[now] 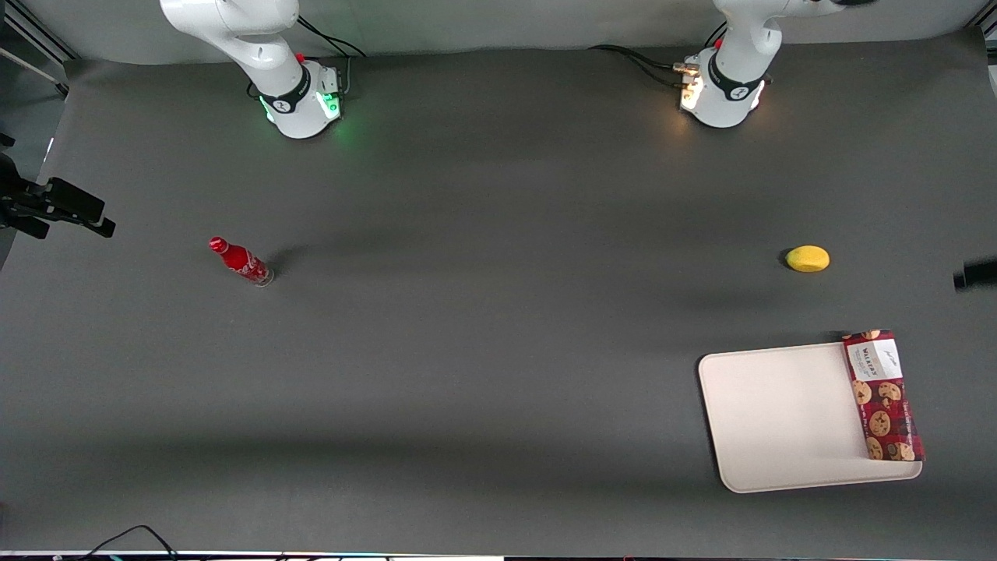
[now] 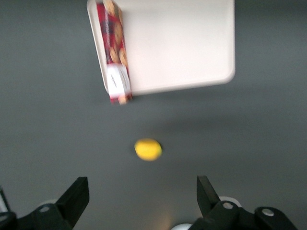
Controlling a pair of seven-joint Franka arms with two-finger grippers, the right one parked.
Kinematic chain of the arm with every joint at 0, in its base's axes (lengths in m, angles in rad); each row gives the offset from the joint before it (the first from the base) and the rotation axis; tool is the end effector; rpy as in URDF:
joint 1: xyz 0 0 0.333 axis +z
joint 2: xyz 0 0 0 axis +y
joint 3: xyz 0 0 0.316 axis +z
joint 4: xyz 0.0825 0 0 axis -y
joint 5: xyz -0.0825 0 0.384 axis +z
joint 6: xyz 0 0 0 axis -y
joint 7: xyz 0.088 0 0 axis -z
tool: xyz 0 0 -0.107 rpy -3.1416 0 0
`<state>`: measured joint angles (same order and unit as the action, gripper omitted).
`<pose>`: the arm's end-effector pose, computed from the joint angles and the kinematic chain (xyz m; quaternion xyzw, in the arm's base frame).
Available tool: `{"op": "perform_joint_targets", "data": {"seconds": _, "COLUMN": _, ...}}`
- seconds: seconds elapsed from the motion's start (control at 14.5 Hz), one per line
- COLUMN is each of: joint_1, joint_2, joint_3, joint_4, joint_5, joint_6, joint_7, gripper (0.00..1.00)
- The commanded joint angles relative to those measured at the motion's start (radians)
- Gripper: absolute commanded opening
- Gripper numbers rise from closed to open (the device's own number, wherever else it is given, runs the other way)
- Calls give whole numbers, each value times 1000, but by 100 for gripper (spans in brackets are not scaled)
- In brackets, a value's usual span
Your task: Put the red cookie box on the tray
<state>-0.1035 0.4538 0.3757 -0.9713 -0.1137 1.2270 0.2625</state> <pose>0.6343 0.0917 0.6087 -0.9958 0.0202 0.0894 0.0035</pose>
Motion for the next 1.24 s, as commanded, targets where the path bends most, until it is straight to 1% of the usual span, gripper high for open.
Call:
{"op": "perform_joint_targets", "data": {"seconds": 0.0, "joint_1": -90, "joint_2": -266, "joint_3": -24, "joint_4": -228, "joint_5": 49, "joint_6": -105, "joint_7": -119, "gripper": 100}}
{"op": "perform_joint_targets", "data": {"seconds": 0.14, "joint_1": -90, "joint_2": -425, "joint_3": -107, "joint_4": -387, "joint_5": 97, "joint_6": -106, "joint_7": -202, "gripper": 100}}
{"op": "perform_joint_targets", "data": {"seconds": 0.28, "joint_1": -85, "joint_2": -585, "joint_3": -214, "joint_4": -580, "joint_5": 164, "joint_6": -43, "joint_7": -282, "gripper": 100}}
{"op": "perform_joint_targets", "data": {"seconds": 0.34, "joint_1": -84, "joint_2": -643, "joint_3": -240, "joint_4": -663, "joint_5": 166, "joint_6": -3, "joint_7": -322, "gripper": 100}}
{"op": "perform_joint_targets", "data": {"seconds": 0.48, "joint_1": -81, "joint_2": -737, "joint_3": -245, "joint_4": -804, "joint_5": 166, "joint_6": 77, "joint_7": -335, "gripper": 100}}
{"op": "perform_joint_targets", "data": {"seconds": 0.62, "joint_1": -78, "joint_2": -785, "joint_3": -245, "joint_4": -904, "joint_5": 166, "joint_6": 152, "joint_7": -335, "gripper": 100}}
{"op": "perform_joint_targets", "data": {"seconds": 0.76, "joint_1": -64, "joint_2": -761, "joint_3": -245, "joint_4": -890, "joint_5": 166, "joint_6": 172, "joint_7": -324, "gripper": 100}}
{"op": "perform_joint_targets", "data": {"seconds": 0.97, "joint_1": -41, "joint_2": -660, "joint_3": -247, "joint_4": -753, "joint_5": 158, "joint_6": 144, "joint_7": -318, "gripper": 100}}
{"op": "perform_joint_targets", "data": {"seconds": 1.17, "joint_1": -38, "joint_2": -627, "joint_3": -261, "joint_4": -698, "joint_5": 157, "joint_6": 140, "joint_7": -319, "gripper": 100}}
